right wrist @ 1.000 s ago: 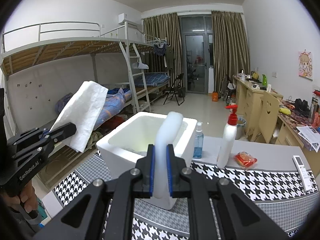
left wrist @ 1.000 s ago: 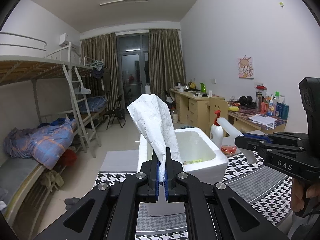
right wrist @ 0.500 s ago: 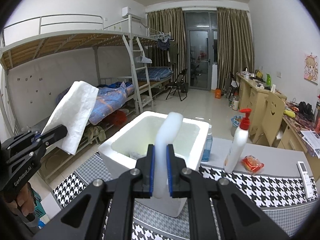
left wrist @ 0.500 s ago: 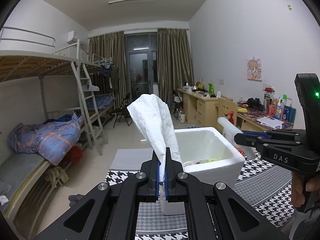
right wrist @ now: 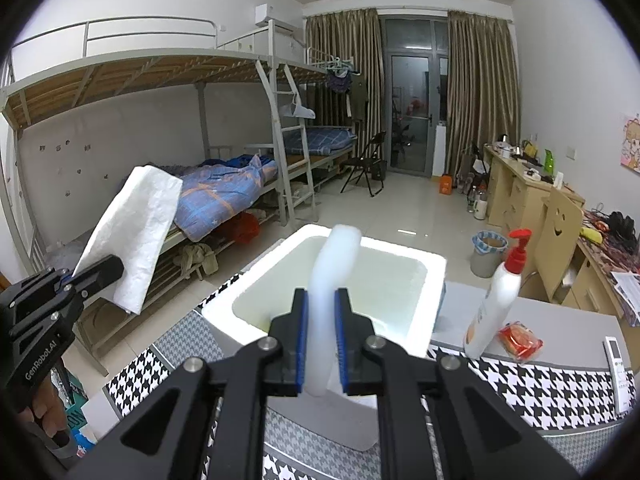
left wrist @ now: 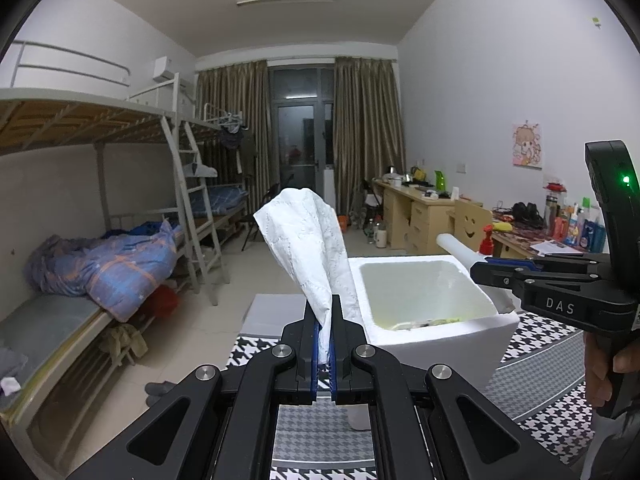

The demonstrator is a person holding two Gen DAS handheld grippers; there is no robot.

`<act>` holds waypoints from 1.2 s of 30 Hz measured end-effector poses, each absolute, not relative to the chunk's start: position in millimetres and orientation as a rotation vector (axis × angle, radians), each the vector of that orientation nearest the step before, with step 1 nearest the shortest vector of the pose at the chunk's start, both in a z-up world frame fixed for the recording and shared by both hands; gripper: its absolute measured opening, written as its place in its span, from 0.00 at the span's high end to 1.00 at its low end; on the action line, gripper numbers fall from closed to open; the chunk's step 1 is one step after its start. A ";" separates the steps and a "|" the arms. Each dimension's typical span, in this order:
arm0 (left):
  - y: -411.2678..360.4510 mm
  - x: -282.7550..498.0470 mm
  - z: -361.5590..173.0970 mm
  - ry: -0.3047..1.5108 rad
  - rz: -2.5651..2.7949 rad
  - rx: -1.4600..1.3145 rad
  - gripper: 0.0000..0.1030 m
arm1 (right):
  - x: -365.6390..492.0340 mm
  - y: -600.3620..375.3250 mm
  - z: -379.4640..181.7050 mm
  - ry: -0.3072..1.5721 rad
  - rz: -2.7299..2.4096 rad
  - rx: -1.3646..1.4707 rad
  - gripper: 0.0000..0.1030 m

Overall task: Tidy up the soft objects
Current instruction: 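Move both tools over the open white foam box, then lower the foam stick into the box and open the right tool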

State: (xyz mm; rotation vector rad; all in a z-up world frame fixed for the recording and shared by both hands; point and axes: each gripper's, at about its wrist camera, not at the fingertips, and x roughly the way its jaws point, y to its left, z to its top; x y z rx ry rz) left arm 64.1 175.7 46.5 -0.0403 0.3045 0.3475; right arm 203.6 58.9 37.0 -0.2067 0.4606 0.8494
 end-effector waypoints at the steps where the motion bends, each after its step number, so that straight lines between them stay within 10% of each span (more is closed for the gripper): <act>1: 176.2 63.4 45.9 0.304 0.351 -0.045 0.97 | 205.0 60.9 36.1 0.464 0.850 -0.209 0.85; 14: 186.5 62.1 36.5 0.314 0.369 -0.077 0.97 | 223.4 70.5 27.9 0.494 0.824 -0.190 0.80; 18: 186.1 59.1 36.7 0.315 0.375 -0.070 0.97 | 229.6 73.6 23.1 0.518 0.813 -0.185 0.65; 20: 186.4 58.5 37.7 0.314 0.379 -0.071 0.97 | 228.8 73.0 22.7 0.508 0.807 -0.187 0.31; 22: 187.2 58.8 38.5 0.314 0.386 -0.073 0.97 | 227.1 69.3 25.1 0.487 0.801 -0.175 0.21; 36: 185.9 59.6 39.4 0.310 0.397 -0.071 0.97 | 217.9 49.9 35.4 0.451 0.823 -0.150 0.06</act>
